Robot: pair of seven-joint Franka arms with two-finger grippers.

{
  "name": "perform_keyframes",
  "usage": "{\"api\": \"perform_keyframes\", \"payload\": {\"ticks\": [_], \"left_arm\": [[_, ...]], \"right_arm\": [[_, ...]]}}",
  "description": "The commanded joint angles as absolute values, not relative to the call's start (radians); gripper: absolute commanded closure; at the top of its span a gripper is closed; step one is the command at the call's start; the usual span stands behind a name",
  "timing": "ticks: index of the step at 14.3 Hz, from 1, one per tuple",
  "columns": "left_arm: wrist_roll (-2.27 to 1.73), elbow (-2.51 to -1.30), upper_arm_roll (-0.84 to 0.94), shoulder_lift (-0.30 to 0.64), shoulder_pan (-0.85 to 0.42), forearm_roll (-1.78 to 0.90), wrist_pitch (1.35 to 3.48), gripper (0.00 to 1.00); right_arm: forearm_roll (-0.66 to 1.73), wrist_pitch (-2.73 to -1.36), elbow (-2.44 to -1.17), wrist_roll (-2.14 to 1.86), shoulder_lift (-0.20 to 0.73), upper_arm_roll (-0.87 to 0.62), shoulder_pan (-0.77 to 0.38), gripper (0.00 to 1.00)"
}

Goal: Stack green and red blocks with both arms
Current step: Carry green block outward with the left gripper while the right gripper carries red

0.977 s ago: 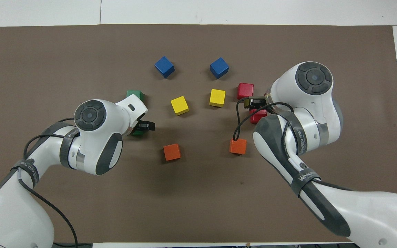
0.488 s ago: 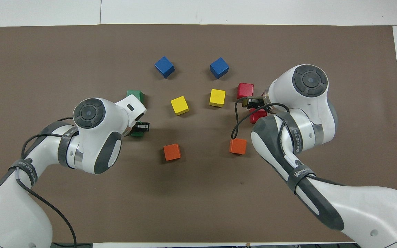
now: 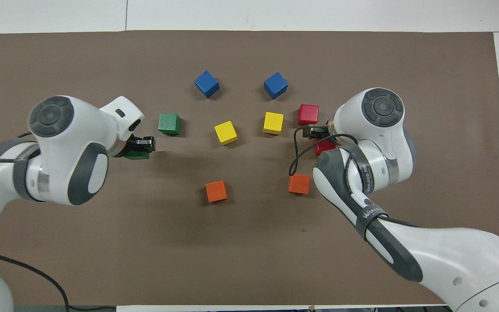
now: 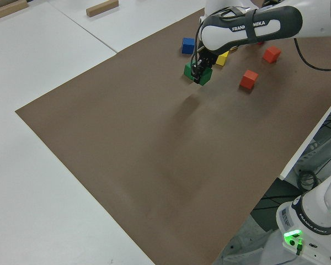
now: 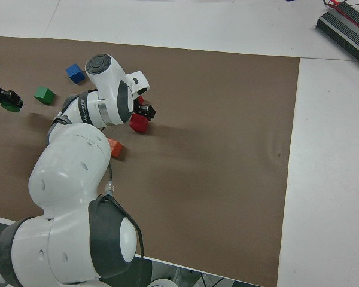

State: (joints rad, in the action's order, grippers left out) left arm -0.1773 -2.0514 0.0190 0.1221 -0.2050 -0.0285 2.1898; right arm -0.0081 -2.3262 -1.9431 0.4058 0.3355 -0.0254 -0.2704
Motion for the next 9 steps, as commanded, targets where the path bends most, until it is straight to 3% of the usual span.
{"api": "perform_keyframes", "payload": {"ticks": [1, 3, 4, 6, 7, 9], "left_arm": [[-0.030, -2.057, 0.023, 0.063, -0.067, -0.041, 2.111, 1.00], [0.094, -2.066, 0.023, 0.057, 0.050, -0.041, 2.103, 1.00], [0.156, -2.072, 0.023, 0.055, 0.114, -0.041, 2.111, 1.00], [0.245, -2.075, 0.023, 0.052, 0.219, -0.041, 2.115, 1.00], [0.268, -2.091, 0.023, 0.052, 0.256, -0.041, 2.131, 1.00], [0.278, -2.146, 0.023, 0.058, 0.290, -0.041, 2.215, 1.00]], "right_arm": [[0.003, -2.382, -1.988, 0.380, 0.325, -0.028, -0.267, 0.08], [0.003, -2.417, -2.019, 0.379, 0.322, -0.028, -0.270, 0.14], [0.003, -2.410, -2.019, 0.377, 0.321, -0.028, -0.270, 0.27], [0.002, -2.384, -2.016, 0.358, 0.316, -0.026, -0.268, 0.82], [0.002, -2.350, -2.002, 0.347, 0.314, -0.026, -0.267, 1.00], [-0.012, -2.248, -1.944, 0.321, 0.302, -0.025, -0.253, 1.00]]}}
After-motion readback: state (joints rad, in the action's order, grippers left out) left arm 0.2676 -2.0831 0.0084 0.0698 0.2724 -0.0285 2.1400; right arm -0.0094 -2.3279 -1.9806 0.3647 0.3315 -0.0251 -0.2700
